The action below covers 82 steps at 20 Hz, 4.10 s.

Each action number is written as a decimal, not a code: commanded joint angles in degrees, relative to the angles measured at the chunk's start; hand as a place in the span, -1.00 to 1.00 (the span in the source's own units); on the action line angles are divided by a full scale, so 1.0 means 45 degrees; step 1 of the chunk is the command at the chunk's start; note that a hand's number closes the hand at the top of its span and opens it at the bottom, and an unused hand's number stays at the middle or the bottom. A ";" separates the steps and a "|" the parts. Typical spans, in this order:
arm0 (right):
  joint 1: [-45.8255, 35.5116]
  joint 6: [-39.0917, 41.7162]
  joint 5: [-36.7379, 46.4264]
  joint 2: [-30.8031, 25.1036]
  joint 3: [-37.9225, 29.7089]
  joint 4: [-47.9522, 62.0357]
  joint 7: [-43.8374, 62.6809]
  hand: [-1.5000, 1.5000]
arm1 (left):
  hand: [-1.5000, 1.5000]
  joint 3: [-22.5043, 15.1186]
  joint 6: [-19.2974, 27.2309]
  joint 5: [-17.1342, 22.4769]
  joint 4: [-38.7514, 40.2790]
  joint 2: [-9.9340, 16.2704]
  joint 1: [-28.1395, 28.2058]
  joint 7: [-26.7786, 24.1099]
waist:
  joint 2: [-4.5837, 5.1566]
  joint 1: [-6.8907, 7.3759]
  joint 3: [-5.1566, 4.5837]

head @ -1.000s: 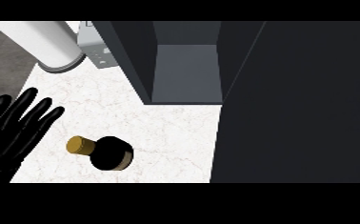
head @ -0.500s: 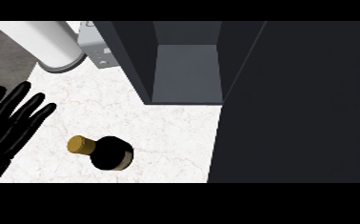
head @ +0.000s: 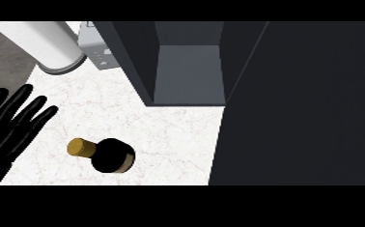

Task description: Pick up the wine, place it into the cabinet and close the cabinet

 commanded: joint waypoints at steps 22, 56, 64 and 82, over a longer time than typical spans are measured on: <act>-0.1637 -0.2070 0.1774 -0.1174 0.0764 -0.2330 0.2451 -1.00 | -1.00 0.0195 -0.3258 -0.2904 0.4258 -0.1481 0.0245 -0.3486 | 0.0045 -0.0160 -0.0006; -0.1364 -0.3750 0.2815 -0.2725 0.3115 -0.2741 0.2350 -1.00 | -1.00 0.0743 -0.4740 -0.9256 1.4217 -0.1817 -0.0747 -1.2256 | 0.0016 -0.0260 -0.0016; -0.1417 -0.3596 0.1638 -0.3411 0.1970 -0.2366 0.1375 -1.00 | -1.00 0.0615 -0.6228 -0.9124 1.7211 -0.1305 -0.1804 -1.3165 | 0.0064 -0.0219 -0.0005; -0.2070 -0.4213 0.1798 -0.3766 0.1979 -0.2451 0.1894 -1.00 | 1.00 0.0161 -0.5946 -0.8818 1.9136 -0.1761 -0.2780 -1.4677 | 0.0044 -0.0240 -0.0012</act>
